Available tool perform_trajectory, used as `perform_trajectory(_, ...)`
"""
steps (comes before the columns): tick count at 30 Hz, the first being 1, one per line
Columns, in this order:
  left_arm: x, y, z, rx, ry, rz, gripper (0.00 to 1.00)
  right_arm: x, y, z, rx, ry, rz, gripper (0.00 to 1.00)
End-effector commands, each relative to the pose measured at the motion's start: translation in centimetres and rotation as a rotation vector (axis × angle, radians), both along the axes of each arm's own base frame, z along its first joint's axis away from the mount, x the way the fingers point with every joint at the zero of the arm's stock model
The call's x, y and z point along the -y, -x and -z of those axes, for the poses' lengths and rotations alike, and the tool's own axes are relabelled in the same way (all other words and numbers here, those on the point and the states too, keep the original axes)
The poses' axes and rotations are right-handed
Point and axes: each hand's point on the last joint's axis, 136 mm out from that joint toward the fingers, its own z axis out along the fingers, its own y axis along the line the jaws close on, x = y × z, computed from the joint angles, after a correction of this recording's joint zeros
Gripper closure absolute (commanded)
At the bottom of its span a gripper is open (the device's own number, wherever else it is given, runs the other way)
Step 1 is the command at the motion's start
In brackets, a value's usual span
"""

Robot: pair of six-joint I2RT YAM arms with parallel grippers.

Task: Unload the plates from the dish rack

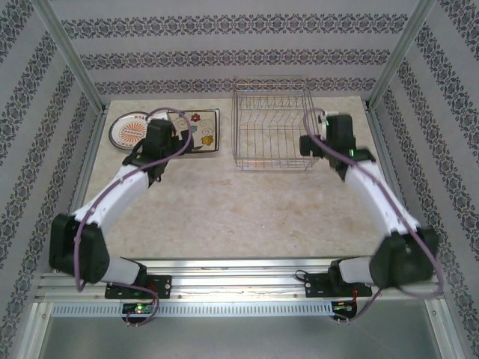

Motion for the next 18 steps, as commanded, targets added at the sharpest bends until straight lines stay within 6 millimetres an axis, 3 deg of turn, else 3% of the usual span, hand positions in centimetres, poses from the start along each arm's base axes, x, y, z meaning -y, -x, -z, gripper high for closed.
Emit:
perform_trajectory(1,-2.2,0.4,-2.0,0.172,-0.317,0.048,0.00,0.6,0.0,-3.4,0.437,0.094,-0.039,0.02)
perform_trajectory(4,-4.5,1.4,-0.9,0.247,-0.492,-0.016,0.00,2.6,2.2,0.3,0.394,0.095,0.020,0.02)
perform_trajectory(6,-5.8,2.0,0.3,0.250,-0.511,-0.081,0.00,3.6,3.3,3.1,0.332,0.062,0.062,0.02)
perform_trajectory(9,-5.4,2.1,3.2,0.245,-0.461,-0.025,0.00,4.0,4.4,6.3,0.321,0.044,0.071,0.02)
perform_trajectory(13,-6.6,2.7,7.4,0.193,-0.423,-0.056,0.00,4.8,3.9,8.2,0.334,0.016,0.117,0.02)
perform_trajectory(18,-8.1,2.8,11.0,0.221,-0.266,-0.044,0.00,4.8,1.3,8.9,0.336,-0.071,0.112,0.02)
